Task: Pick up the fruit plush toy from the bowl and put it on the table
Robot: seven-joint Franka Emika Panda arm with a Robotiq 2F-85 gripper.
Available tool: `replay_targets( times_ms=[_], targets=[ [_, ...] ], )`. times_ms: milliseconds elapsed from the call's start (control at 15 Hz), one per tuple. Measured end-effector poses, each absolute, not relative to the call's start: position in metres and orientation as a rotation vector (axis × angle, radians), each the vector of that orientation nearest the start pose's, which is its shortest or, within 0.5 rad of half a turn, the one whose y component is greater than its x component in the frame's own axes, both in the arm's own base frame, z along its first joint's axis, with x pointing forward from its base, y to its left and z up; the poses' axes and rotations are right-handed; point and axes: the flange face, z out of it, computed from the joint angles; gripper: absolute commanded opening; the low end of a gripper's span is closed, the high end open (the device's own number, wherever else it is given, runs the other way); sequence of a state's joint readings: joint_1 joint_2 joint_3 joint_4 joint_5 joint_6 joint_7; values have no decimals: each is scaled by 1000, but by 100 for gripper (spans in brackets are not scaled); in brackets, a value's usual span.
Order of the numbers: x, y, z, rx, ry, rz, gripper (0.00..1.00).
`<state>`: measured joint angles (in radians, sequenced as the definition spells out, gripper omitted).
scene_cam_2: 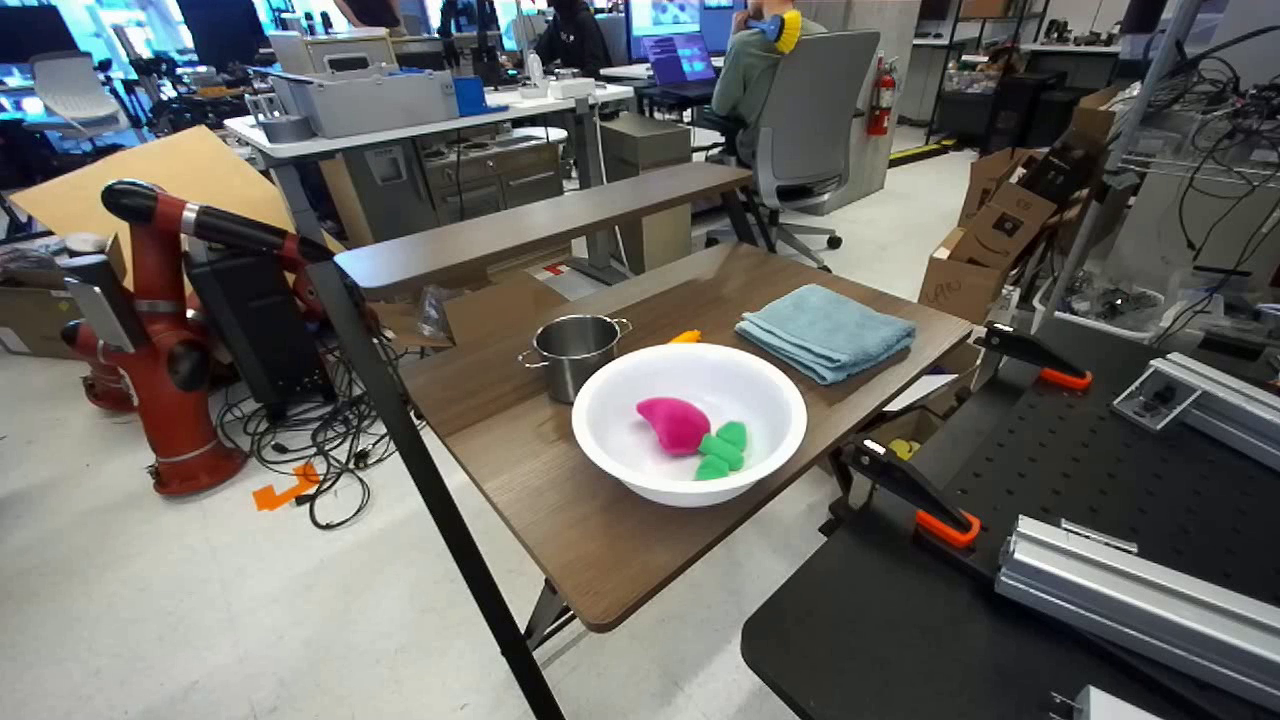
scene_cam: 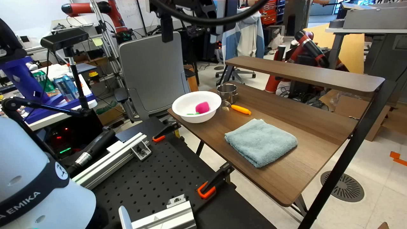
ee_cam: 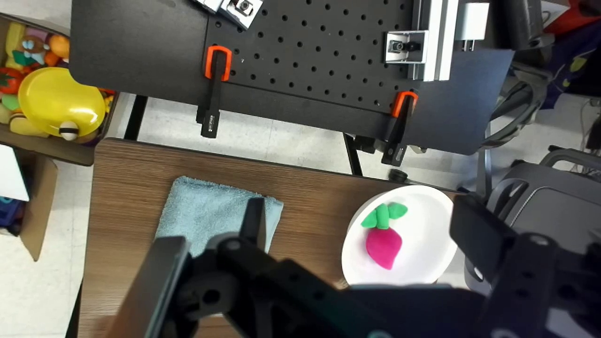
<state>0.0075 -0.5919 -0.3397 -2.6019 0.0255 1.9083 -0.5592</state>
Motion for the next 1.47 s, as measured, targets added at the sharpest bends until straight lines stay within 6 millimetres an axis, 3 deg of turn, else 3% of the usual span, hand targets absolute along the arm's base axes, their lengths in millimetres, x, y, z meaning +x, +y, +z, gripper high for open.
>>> replay_targets(
  times_ms=[400,667,867,1133,1467],
  targets=[
    [337,-110,427,-2871,-413,51,100],
    [345,-87,422,-2905,-394,109,100],
    [360,-50,413,-2947,-379,140,100],
    [382,17,395,-3009,-367,121,100],
    [397,82,355,-3044,-333,60,100]
  ],
)
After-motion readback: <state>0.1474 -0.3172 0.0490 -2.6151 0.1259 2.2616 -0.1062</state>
